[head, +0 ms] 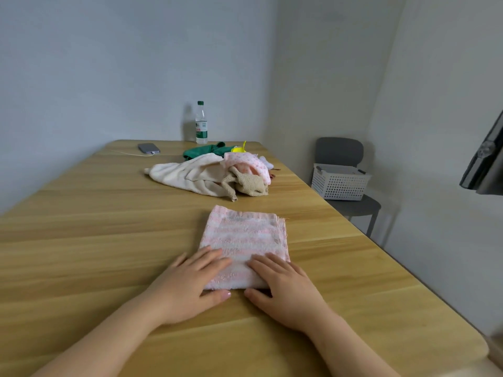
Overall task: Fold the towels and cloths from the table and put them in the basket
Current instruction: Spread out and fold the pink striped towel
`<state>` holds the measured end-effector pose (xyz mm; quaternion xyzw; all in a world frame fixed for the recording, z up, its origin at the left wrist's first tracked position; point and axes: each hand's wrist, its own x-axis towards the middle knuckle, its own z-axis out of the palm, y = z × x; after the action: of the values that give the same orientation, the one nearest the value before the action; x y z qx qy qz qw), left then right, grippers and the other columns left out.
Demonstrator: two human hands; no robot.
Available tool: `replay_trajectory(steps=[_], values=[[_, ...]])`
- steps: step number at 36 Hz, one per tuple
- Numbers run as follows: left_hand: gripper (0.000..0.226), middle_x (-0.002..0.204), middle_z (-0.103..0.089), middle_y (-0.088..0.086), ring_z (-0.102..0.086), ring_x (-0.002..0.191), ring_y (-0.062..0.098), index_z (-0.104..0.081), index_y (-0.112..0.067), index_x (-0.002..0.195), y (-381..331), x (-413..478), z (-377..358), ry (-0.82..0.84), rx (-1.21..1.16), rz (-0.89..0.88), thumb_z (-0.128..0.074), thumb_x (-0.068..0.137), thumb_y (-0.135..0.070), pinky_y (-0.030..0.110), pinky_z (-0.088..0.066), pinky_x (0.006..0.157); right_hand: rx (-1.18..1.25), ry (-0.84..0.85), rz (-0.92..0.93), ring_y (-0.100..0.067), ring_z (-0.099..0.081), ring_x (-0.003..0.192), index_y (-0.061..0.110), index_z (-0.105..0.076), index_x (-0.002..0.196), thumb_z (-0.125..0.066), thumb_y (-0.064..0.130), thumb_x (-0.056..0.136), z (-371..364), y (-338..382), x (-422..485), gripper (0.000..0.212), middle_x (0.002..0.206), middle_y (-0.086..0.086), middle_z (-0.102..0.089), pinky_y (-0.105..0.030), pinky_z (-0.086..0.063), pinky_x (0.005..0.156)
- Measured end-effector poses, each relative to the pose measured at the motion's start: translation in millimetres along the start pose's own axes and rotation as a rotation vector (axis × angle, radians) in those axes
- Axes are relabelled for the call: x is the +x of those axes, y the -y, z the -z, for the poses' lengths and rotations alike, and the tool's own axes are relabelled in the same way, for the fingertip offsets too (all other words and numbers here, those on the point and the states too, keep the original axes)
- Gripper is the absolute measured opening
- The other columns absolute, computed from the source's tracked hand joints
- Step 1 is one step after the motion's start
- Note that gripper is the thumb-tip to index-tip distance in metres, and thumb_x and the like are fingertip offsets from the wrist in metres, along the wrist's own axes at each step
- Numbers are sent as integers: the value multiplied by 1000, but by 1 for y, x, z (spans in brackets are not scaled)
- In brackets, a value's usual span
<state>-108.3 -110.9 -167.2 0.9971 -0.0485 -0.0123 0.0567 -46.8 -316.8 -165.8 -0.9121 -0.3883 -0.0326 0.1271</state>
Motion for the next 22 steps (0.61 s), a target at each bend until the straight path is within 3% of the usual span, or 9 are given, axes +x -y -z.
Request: replay_trajectory(steps=[4,6,8,11,13,15,17,19,22], values=[[106,145,3,-32,8,133,-13,-14,-45,144,0,-14,2,-4,-121,29,0,53,-95,22,2,114,5,-61,-10,-1,-13,142,36,-30,144,-38,44,97,4,0,-6,47,151,22,-26,-20,-12,110],[59,149,-22,-25,-15,137,-8,-31,-41,141,-5,-17,5,-160,-131,46,-34,87,-65,20,-4,113,5,-135,-19,-1,-27,137,33,-41,138,-40,37,98,4,1,-8,40,145,20,-39,-19,-20,105],[40,143,-41,-19,-33,133,1,-45,-36,135,-10,-18,8,-295,-133,79,-47,95,-35,16,-6,111,0,-204,-28,-5,-45,124,28,-55,124,-41,34,96,3,3,-10,32,129,15,-55,-20,-27,99],[33,118,-62,-6,-42,127,14,-53,-31,128,-12,-20,9,-322,-237,172,-49,95,-29,22,-29,101,33,-295,-48,-11,-59,99,21,-63,98,-39,38,88,4,7,-15,31,98,9,-67,-26,-34,98],[27,83,-58,-7,-55,91,8,-57,-28,120,-9,-22,10,-372,-377,205,-51,94,-28,17,-37,72,88,-296,-85,-7,-55,100,24,-60,104,-48,43,90,7,5,-17,26,100,13,-64,-22,-27,100],[17,70,-53,-6,-49,63,7,-59,-30,109,-4,-23,10,-406,-500,221,-53,93,-26,17,-33,57,190,-251,-132,-2,-46,111,31,-50,122,-61,44,84,12,3,-19,42,113,20,-55,-16,-17,99],[14,76,-63,1,-57,70,19,-60,-37,96,2,-22,10,-458,-673,205,-55,92,-25,25,-39,64,289,-234,-184,0,-40,121,34,-40,130,-67,39,78,14,1,-17,59,122,23,-47,-19,-15,100],[16,84,-67,5,-60,80,24,-61,-38,86,2,-23,16,-538,-819,182,-56,91,-24,30,-43,72,330,-259,-228,-4,-37,127,35,-41,131,-68,37,78,15,2,-14,59,125,23,-47,-23,-17,100],[21,82,-68,-3,-59,78,7,-62,-33,85,-4,-24,25,-614,-992,157,-54,93,-15,20,-43,71,299,-332,-214,-2,-34,127,32,-53,128,-59,56,72,12,0,-10,60,128,19,-51,-24,-19,99]])
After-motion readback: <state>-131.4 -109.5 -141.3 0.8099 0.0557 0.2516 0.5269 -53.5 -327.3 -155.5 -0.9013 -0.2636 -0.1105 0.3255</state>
